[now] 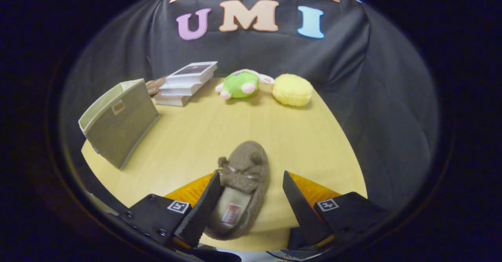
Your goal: Open the storage box then place both shoes into the box .Put the left shoe in first, then the right shoe, with the right side of both shoes facing outward in a uniform manner.
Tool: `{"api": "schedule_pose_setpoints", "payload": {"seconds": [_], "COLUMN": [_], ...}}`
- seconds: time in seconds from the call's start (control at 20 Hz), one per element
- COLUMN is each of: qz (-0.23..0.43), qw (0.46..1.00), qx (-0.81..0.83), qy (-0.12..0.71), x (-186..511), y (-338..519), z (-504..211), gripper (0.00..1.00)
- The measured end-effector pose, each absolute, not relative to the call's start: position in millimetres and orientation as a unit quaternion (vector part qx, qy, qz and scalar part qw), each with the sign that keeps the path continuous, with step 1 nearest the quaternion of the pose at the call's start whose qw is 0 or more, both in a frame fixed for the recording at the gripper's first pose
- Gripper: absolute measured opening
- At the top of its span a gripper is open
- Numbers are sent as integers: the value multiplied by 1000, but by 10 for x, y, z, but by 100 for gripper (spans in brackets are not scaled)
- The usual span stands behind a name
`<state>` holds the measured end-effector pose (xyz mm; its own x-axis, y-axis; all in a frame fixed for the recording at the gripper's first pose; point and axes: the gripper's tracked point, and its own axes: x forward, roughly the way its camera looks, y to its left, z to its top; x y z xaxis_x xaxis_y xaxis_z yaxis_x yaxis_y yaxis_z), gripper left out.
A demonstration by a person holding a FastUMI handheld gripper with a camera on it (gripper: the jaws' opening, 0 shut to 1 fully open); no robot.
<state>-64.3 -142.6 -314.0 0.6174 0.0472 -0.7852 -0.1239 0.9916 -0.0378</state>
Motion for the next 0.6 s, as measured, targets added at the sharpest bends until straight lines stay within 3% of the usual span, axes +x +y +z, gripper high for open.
{"api": "schedule_pose_setpoints", "payload": {"seconds": [0.3, 0.5, 0.6], "qz": [58, 58, 59], "qw": [872, 855, 844], "qx": [-42, 4, 19], "qy": [484, 516, 532], "x": [-848, -910, -939], "y": [-1584, -1530, -1481], "z": [-3507, -3621, -3670], "gripper": [100, 80, 64]}}
